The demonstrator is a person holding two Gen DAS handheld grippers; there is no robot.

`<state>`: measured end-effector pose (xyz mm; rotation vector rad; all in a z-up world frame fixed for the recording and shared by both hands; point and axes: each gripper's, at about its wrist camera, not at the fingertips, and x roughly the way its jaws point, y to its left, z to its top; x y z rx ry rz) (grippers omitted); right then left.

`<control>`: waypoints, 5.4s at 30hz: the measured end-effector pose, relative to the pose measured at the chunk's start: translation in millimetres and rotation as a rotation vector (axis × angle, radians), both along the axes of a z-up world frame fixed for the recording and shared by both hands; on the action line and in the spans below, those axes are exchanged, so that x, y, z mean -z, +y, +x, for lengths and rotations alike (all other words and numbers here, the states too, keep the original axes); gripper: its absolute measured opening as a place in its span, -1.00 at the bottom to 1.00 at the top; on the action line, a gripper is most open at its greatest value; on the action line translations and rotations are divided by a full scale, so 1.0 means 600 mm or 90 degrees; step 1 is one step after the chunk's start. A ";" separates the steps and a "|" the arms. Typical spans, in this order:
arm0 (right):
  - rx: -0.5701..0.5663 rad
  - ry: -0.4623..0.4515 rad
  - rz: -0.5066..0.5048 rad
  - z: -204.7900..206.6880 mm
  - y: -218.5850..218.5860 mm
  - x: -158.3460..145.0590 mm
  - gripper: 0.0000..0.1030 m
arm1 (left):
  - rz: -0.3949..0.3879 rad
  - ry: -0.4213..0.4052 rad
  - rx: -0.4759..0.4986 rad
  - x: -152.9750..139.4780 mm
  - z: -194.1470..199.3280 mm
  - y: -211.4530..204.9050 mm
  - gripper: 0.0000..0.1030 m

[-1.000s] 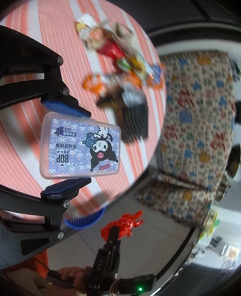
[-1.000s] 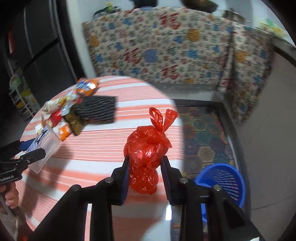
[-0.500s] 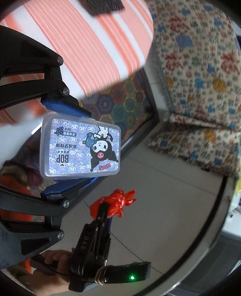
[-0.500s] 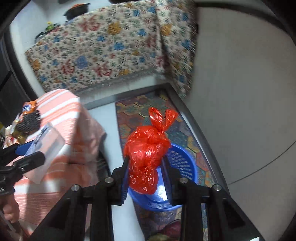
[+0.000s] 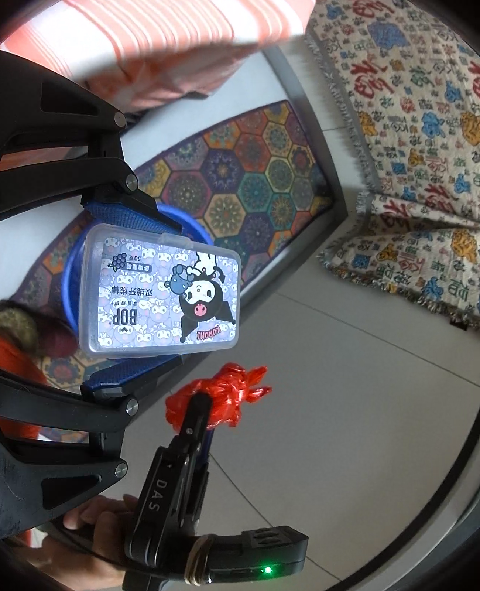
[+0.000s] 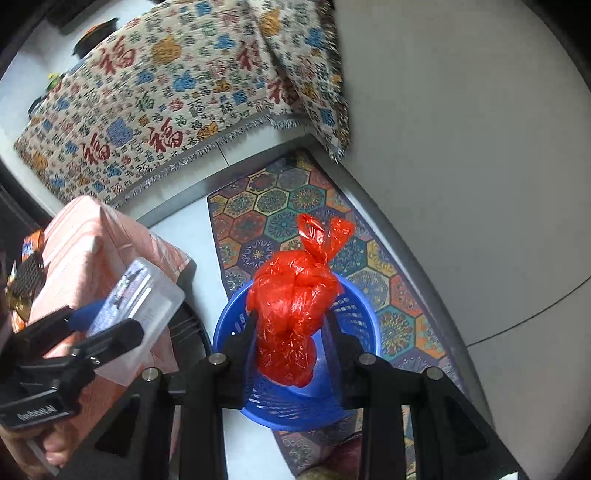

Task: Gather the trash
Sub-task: 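Carry both items to the blue wastebasket and open both tools to drop them, then return both tools to the table above the remaining wrappers, then grasp the white paper wrapper with left tool while right tool grasps gold foil packet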

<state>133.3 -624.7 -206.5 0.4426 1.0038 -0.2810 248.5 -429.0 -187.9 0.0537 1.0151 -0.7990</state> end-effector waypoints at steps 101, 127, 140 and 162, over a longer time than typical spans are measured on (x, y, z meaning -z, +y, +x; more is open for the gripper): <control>-0.477 -0.097 -0.095 0.228 0.761 -0.064 0.42 | 0.138 -0.119 -0.486 -0.056 -0.023 0.886 -0.83; -0.543 -0.038 -0.002 0.188 0.733 -0.126 -0.39 | 0.108 -0.112 -0.381 -0.046 -0.103 0.803 -0.01; -0.575 -0.080 -0.066 0.194 0.768 -0.107 0.21 | 0.131 -0.090 -0.401 -0.031 -0.081 0.813 -0.01; -0.535 -0.089 -0.131 0.226 0.827 -0.060 0.34 | 0.162 -0.121 -0.432 -0.023 -0.063 0.812 -0.74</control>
